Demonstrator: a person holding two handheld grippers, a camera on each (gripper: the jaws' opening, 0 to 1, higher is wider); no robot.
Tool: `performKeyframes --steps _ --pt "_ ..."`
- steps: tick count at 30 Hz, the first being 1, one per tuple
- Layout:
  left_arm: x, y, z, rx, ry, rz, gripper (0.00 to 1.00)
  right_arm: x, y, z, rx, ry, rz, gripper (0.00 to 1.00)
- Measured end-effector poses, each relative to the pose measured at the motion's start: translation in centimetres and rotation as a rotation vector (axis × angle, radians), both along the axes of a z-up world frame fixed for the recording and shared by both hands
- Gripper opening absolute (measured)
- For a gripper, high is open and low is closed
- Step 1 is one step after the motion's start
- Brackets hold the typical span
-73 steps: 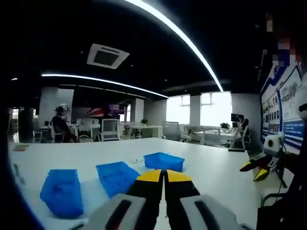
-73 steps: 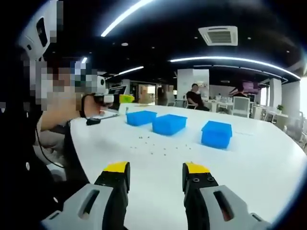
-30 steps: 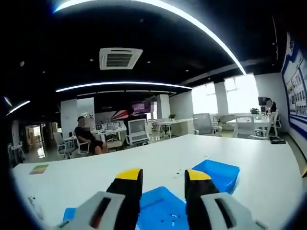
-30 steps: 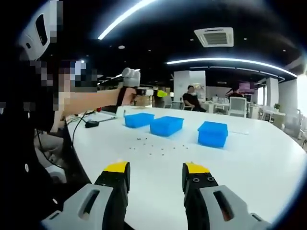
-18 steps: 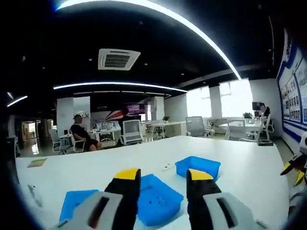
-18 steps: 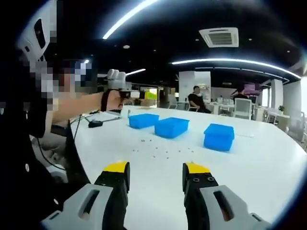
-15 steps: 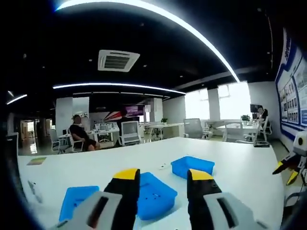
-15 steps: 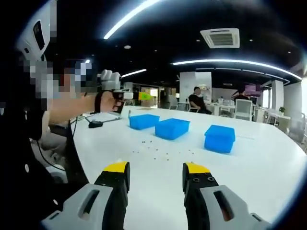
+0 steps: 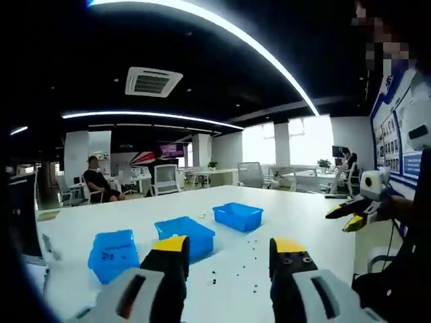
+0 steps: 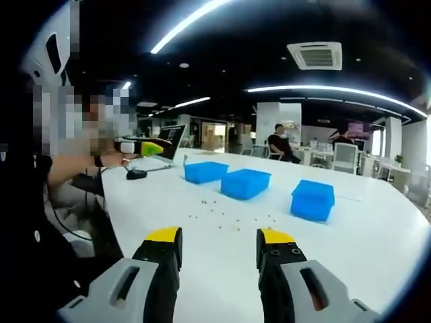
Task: Pick up the resistors one by one and place each resistor into its matching bin, sorting the parts by color and model until every resistor is separated into the correct bin for its type
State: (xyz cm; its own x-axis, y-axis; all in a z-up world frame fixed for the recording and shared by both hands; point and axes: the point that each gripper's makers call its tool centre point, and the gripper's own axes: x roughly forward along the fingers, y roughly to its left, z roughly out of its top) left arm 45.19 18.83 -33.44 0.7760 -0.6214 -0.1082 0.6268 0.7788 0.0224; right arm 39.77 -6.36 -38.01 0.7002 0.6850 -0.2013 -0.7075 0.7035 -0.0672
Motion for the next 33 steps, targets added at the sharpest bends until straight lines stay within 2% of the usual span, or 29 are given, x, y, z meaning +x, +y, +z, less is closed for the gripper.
performKeyframes --steps 4,10,17,28,33 --pt "-2.1 1.3 -1.5 0.045 0.029 -0.001 0.50 -0.1 0.0 0.0 -0.004 0.001 0.000 0.46" --pt "-4.0 2.0 -2.9 0.054 0.067 0.001 0.50 -0.1 -0.2 0.1 -0.006 0.000 -0.003 0.46" --pt "-4.3 1.7 -2.9 0.060 0.066 0.013 0.50 -0.2 0.2 0.2 -0.005 -0.005 0.010 0.46" --pt "-4.5 0.4 -3.5 0.074 0.076 0.004 0.50 0.0 -0.6 -0.1 -0.009 0.001 -0.007 0.46" --pt "-4.3 -0.3 -3.7 0.097 0.087 -0.022 0.50 0.2 -0.6 -0.3 -0.008 0.007 -0.004 0.46"
